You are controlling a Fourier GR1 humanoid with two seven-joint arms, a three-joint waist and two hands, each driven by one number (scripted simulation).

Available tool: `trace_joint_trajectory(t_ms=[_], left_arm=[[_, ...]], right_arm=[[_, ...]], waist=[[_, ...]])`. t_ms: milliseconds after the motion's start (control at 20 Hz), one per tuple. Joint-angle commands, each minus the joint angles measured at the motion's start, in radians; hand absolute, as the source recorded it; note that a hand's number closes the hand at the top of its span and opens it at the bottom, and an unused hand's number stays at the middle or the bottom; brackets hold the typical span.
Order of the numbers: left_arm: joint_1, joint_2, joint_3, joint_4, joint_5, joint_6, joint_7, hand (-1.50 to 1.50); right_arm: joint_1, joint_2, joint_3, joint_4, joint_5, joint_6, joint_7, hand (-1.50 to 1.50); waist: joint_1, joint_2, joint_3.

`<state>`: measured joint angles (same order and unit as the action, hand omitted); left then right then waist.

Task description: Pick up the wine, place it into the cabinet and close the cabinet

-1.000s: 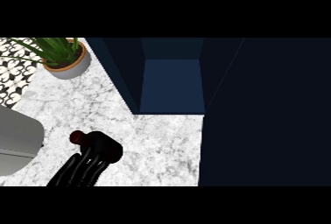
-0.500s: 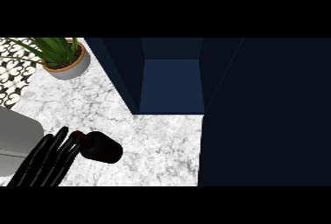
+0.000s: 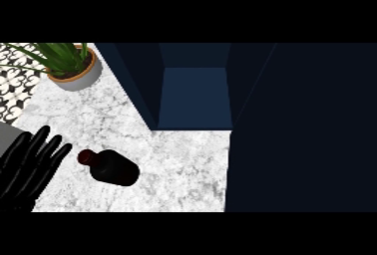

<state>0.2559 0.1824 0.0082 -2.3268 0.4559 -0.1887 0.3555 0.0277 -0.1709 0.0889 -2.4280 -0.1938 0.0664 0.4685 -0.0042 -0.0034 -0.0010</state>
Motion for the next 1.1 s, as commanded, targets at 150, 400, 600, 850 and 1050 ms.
trace_joint_trajectory(t_ms=[150, 400, 600, 850, 1050], left_arm=[[-0.064, 0.045, 0.136, 0.091, 0.22, -0.053, 0.049, -1.5], [0.005, 0.02, 0.117, 0.144, 0.189, -0.165, -0.003, -1.5], [-0.055, 0.045, 0.125, 0.187, 0.216, -0.15, 0.046, -1.5], [-0.128, -0.016, 0.109, 0.375, 0.086, -0.201, -0.076, -1.5], [-0.088, -0.024, 0.152, 0.441, 0.022, -0.259, -0.192, -1.5]], right_arm=[[0.022, -0.007, -0.013, -0.16, -0.053, -0.013, 0.105, -1.5], [-0.062, -0.006, -0.016, -0.153, -0.054, -0.035, 0.162, -1.5], [0.045, 0.009, 0.021, -0.202, -0.025, 0.006, 0.1, -1.5], [0.018, 0.023, 0.019, -0.125, -0.017, 0.013, 0.078, -1.5], [-0.079, 0.018, -0.003, -0.122, -0.021, -0.02, 0.152, -1.5]], waist=[[0.0, 0.001, 0.001], [0.003, 0.001, 0.0], [-0.004, 0.0, 0.001], [-0.002, 0.003, 0.001], [0.003, 0.002, 0.0]])
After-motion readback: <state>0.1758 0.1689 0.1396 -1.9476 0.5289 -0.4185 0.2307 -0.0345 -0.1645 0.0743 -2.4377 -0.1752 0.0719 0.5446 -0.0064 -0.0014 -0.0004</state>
